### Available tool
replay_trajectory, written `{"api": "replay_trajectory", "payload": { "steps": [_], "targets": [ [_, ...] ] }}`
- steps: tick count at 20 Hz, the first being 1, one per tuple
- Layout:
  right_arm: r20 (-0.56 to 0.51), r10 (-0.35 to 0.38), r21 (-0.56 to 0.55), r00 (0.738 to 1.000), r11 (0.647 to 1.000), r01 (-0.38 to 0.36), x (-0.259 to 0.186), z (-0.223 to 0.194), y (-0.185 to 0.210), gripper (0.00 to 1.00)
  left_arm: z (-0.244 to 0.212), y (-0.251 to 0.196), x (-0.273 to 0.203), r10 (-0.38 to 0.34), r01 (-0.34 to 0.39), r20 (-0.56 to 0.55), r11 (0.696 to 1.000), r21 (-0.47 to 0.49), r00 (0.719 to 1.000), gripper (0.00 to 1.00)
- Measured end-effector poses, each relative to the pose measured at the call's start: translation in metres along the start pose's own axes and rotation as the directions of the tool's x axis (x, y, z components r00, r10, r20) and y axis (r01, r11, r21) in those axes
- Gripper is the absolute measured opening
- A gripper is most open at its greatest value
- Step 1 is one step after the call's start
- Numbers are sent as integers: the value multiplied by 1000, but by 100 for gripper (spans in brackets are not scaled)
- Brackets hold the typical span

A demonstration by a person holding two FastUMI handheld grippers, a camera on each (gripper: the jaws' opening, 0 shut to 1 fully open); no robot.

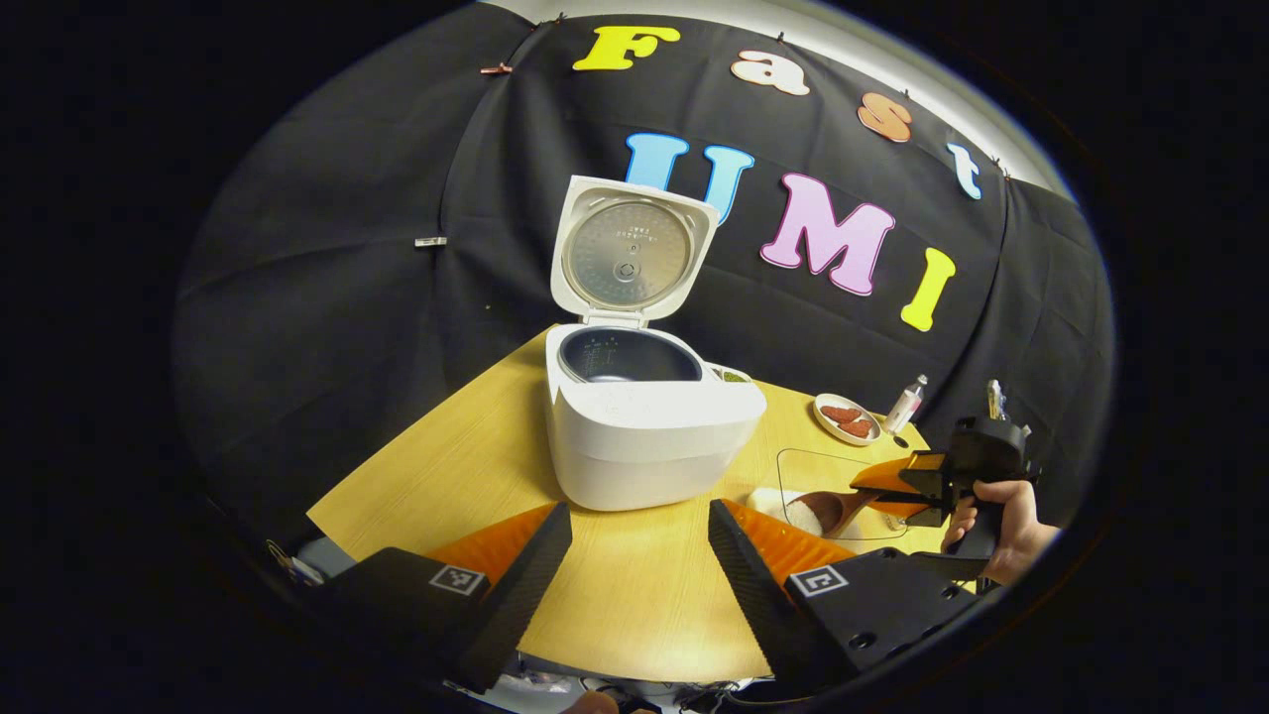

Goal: Close the left gripper, press the button to open the rice cooker; take a wooden spoon from the chopstick holder with the right hand, scoop a spoonful of rice and pour it into the rice cooker, then put the wooden spoon back into the chopstick holder.

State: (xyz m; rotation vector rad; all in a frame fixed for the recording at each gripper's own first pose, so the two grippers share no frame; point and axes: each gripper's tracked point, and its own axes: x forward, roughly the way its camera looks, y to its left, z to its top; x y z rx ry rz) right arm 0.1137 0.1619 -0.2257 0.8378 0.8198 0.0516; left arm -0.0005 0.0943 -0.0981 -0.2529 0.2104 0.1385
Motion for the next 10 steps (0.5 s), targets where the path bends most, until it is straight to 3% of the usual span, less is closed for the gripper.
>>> {"api": "replay_trajectory", "payload": {
  "steps": [10],
  "targets": [
    [46,34,153,998,987,-41,-34,61,15,15,11,-15,5,-17,17,19,1000,-12,1000,96]
  ]
}}
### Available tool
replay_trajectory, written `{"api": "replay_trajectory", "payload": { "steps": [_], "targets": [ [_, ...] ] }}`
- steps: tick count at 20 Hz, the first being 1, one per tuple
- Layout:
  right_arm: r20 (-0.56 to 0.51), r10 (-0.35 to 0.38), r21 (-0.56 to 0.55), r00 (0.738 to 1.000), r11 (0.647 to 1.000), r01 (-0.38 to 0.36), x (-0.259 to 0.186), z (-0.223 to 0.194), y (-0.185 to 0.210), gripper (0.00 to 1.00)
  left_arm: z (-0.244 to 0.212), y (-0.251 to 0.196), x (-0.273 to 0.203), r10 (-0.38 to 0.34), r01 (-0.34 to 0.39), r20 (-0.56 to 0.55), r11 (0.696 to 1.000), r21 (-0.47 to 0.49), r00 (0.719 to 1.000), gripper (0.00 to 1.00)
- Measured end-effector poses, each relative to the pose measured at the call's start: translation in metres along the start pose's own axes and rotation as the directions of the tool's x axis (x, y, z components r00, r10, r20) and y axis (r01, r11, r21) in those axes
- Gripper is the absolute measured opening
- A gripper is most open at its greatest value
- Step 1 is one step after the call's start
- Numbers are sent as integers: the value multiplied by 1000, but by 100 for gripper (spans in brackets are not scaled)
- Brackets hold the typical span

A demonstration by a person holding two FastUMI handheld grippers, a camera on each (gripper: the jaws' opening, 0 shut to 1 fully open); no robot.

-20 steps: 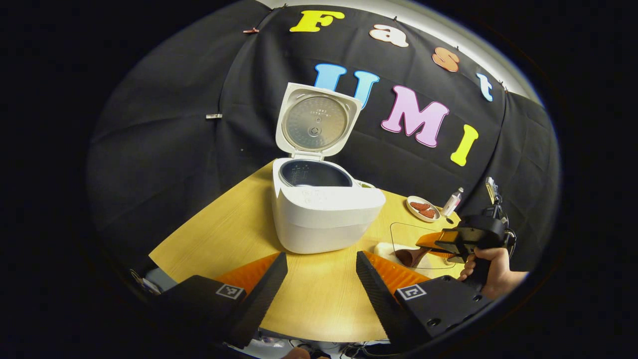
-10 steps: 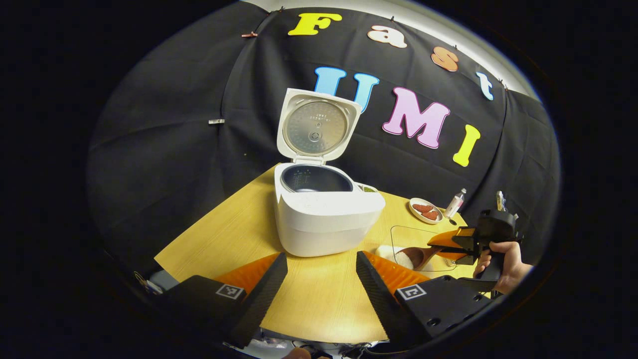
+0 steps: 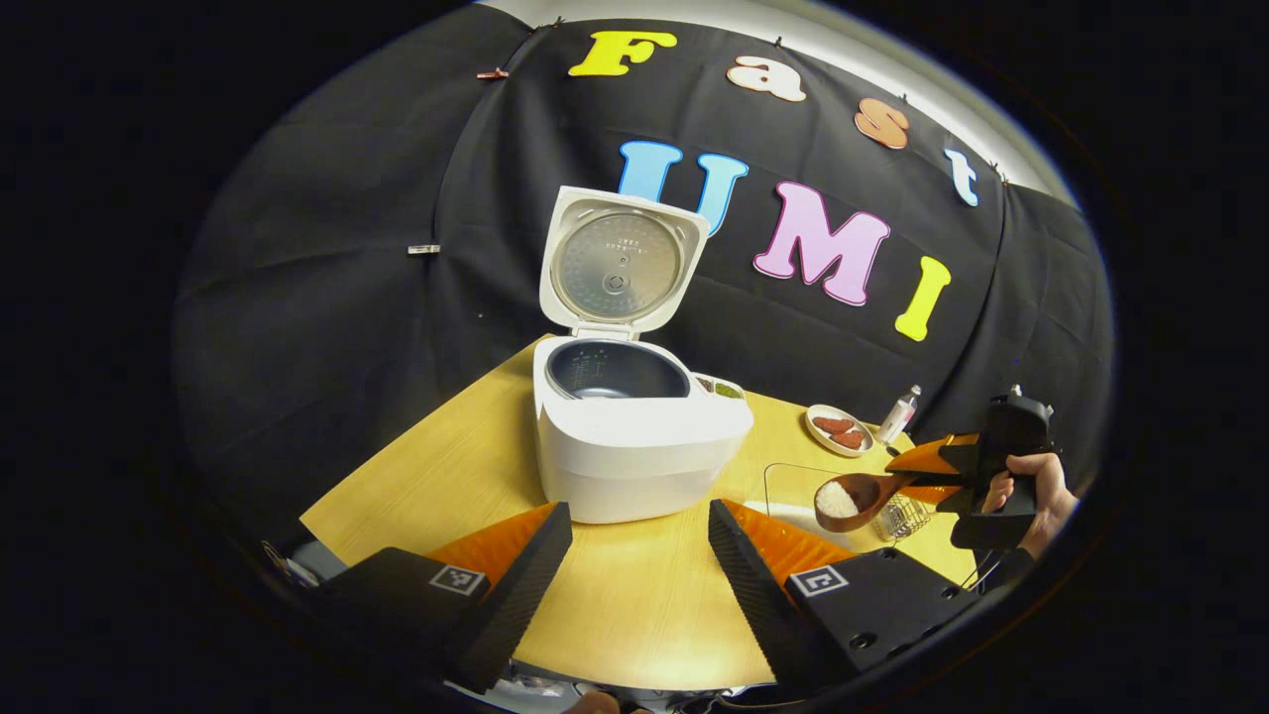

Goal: Close the left gripper, press the button to open the rice cooker; take a wooden spoon from the chopstick holder with the right hand, scoop a spoonful of rice and pour it into the rice cooker, then put the wooden spoon back into the chopstick holder.

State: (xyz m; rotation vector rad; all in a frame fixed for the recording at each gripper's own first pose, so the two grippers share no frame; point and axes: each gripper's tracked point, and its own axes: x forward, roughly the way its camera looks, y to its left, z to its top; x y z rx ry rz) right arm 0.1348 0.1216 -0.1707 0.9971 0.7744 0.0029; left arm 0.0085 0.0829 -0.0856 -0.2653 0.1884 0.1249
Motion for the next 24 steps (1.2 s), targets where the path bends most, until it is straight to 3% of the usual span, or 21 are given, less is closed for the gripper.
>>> {"api": "replay_trajectory", "payload": {
  "steps": [10,17,24],
  "targets": [
    [-50,136,71,989,989,-132,-10,2,82,15,0,1,1,-13,13,7,1000,-24,1000,96],
    [-97,232,103,968,970,-222,2,-19,161,15,-2,32,-2,28,-28,10,997,-66,1000,96],
    [-156,275,137,949,957,-255,39,-56,225,15,9,71,-3,84,-82,21,993,-86,996,98]
  ]
}}
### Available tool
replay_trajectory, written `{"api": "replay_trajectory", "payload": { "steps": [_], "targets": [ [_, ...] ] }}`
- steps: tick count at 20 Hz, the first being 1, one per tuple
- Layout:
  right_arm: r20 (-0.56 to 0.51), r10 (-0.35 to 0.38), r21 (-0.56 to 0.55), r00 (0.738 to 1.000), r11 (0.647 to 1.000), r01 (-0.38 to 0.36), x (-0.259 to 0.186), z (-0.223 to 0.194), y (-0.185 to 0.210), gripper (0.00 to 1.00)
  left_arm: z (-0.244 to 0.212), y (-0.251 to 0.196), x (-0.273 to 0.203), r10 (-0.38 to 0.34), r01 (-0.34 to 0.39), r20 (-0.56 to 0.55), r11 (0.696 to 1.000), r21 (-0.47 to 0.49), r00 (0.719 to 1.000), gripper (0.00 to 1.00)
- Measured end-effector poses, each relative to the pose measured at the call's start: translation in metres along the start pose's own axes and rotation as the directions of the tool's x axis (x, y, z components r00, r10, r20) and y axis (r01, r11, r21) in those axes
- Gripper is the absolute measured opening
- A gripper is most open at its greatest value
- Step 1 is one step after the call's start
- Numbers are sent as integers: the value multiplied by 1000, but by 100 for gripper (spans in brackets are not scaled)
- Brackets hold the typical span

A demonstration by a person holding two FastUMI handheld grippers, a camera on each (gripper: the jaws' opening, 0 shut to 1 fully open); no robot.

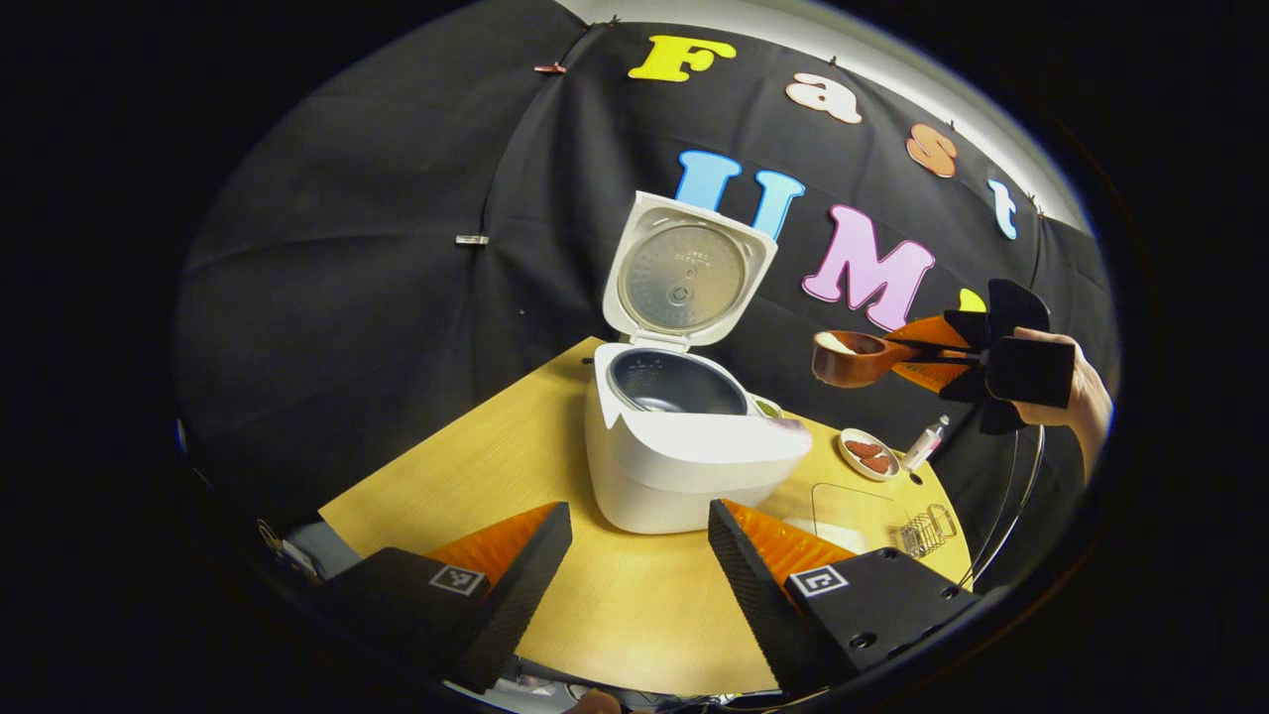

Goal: Close the left gripper, press the button to open the rice cooker; take a wooden spoon from the chopstick holder with the right hand, scoop a spoonful of rice and pour it into the rice cooker, then put the wooden spoon back into the chopstick holder.

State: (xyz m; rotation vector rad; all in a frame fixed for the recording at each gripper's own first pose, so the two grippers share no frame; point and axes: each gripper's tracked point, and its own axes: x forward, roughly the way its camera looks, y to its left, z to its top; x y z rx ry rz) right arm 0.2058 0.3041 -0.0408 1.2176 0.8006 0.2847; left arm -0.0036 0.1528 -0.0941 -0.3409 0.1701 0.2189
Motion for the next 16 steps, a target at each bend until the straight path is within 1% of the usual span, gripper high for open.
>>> {"api": "replay_trajectory", "payload": {
  "steps": [3,6,9,10,12,16],
  "targets": [
    [-31,1,-34,1000,999,-2,28,-21,13,15,4,15,2,27,-27,6,1000,0,1000,96],
    [-34,-7,-143,999,990,2,53,-37,22,15,5,29,3,58,-58,3,998,-15,998,96],
    [-21,-2,-276,1000,961,-4,76,-51,33,14,0,37,0,75,-75,-8,997,-28,997,96],
    [-7,-2,-328,1000,945,0,82,-53,34,15,0,40,0,81,-81,-14,996,-28,997,96],
    [17,2,-438,1000,899,6,95,-57,39,15,1,43,0,89,-89,-14,996,-32,996,95],
    [60,13,-623,998,781,27,113,-65,46,15,8,46,-1,96,-96,-1,994,-52,995,96]
  ]
}}
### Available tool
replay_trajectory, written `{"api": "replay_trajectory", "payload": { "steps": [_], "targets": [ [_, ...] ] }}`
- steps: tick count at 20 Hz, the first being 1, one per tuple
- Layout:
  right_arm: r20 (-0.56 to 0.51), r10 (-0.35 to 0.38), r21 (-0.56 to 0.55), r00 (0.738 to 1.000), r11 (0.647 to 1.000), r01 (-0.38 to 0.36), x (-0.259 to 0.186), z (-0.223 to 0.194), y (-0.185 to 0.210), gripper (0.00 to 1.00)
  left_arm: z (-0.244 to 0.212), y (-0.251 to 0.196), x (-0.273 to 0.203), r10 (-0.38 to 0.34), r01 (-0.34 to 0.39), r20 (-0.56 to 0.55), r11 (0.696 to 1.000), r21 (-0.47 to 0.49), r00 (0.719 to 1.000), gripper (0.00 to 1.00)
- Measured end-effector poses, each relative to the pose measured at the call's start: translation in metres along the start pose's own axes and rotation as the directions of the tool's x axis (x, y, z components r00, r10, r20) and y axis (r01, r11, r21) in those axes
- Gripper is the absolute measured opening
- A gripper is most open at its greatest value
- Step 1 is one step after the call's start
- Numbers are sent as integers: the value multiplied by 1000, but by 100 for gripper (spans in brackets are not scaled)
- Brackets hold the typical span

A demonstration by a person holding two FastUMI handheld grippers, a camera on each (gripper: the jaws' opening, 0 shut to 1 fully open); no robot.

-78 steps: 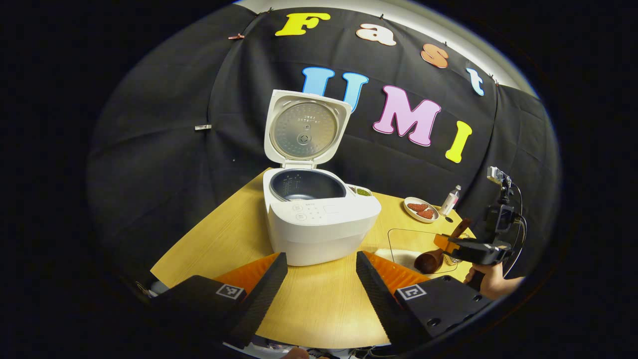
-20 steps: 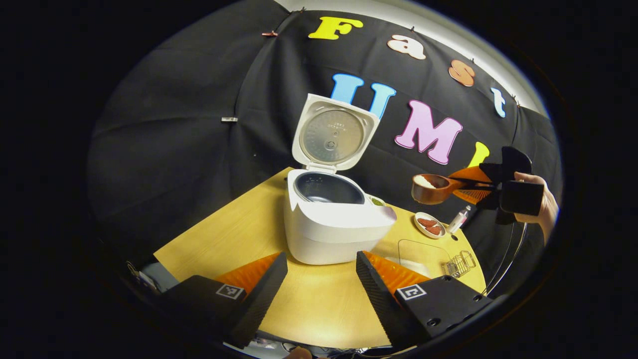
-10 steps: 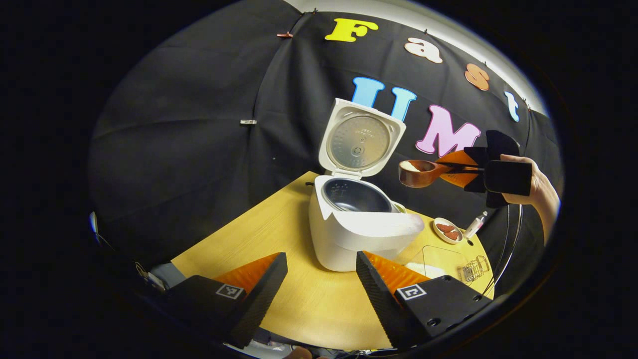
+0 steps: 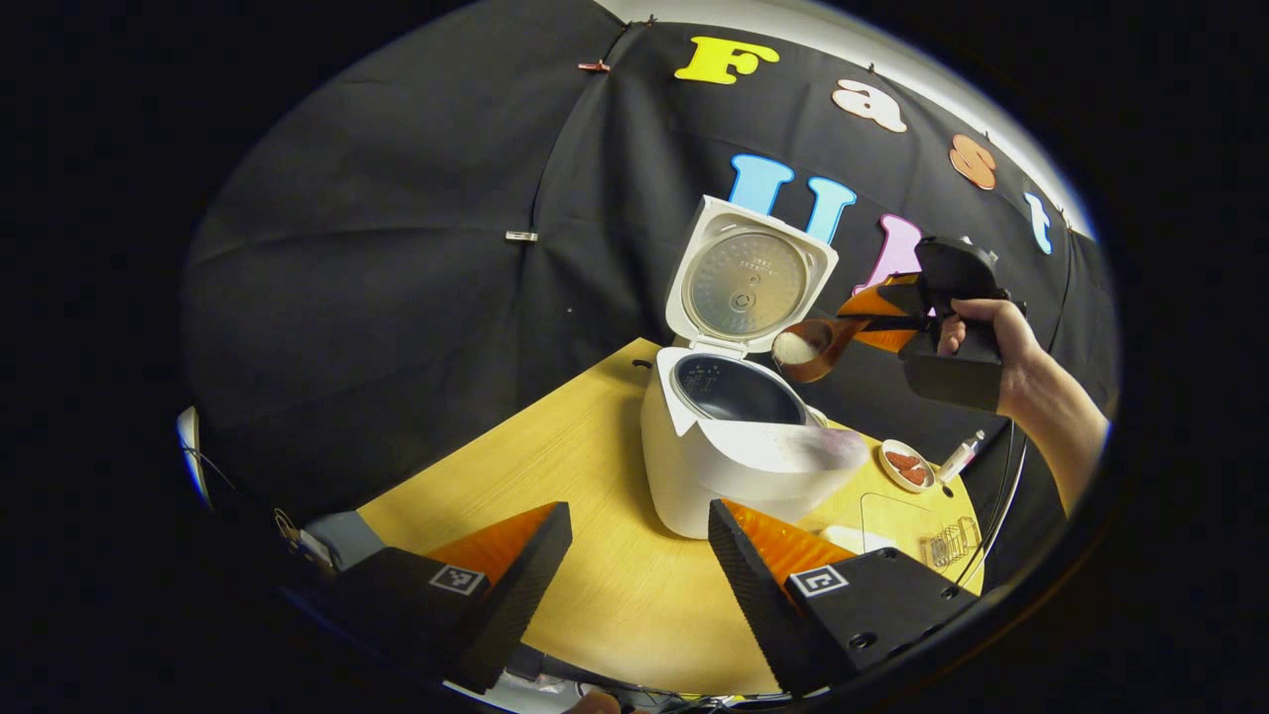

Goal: Close the left gripper, press the button to open the rice cooker; take a wooden spoon from the chopstick holder with the right hand, scoop a spoonful of rice and pour it into the rice cooker, then put the wooden spoon back into the chopstick holder.

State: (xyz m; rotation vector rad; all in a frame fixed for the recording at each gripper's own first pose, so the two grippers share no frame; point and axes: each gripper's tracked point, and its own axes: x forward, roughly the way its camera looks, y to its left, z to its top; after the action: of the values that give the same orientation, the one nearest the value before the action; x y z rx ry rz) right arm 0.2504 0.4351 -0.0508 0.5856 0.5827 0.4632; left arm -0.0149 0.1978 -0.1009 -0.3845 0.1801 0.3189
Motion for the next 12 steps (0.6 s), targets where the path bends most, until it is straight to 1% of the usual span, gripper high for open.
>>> {"api": "replay_trajectory", "payload": {
  "steps": [1,2,3,4,7,9,12],
  "targets": [
    [11,4,-46,1000,999,-3,5,-1,3,14,2,0,0,-2,2,4,1000,-6,1000,96],
    [16,10,-89,1000,996,-8,10,-2,6,10,3,0,1,-3,3,6,1000,-10,1000,96],
    [27,10,-133,1000,991,-7,13,-3,8,10,3,0,0,-4,4,5,1000,-11,1000,96],
    [38,6,-174,999,985,0,17,-4,8,14,4,1,0,-5,5,5,1000,-11,1000,96],
    [45,10,-272,999,962,3,27,-13,10,15,1,0,0,-12,12,-1,1000,0,1000,96],
    [60,10,-332,998,943,11,33,-13,12,15,-2,2,-1,-8,8,-4,1000,16,1000,96],
    [86,27,-432,996,902,13,38,-11,18,14,-4,3,-5,-4,4,-10,1000,-11,1000,95]
  ]
}}
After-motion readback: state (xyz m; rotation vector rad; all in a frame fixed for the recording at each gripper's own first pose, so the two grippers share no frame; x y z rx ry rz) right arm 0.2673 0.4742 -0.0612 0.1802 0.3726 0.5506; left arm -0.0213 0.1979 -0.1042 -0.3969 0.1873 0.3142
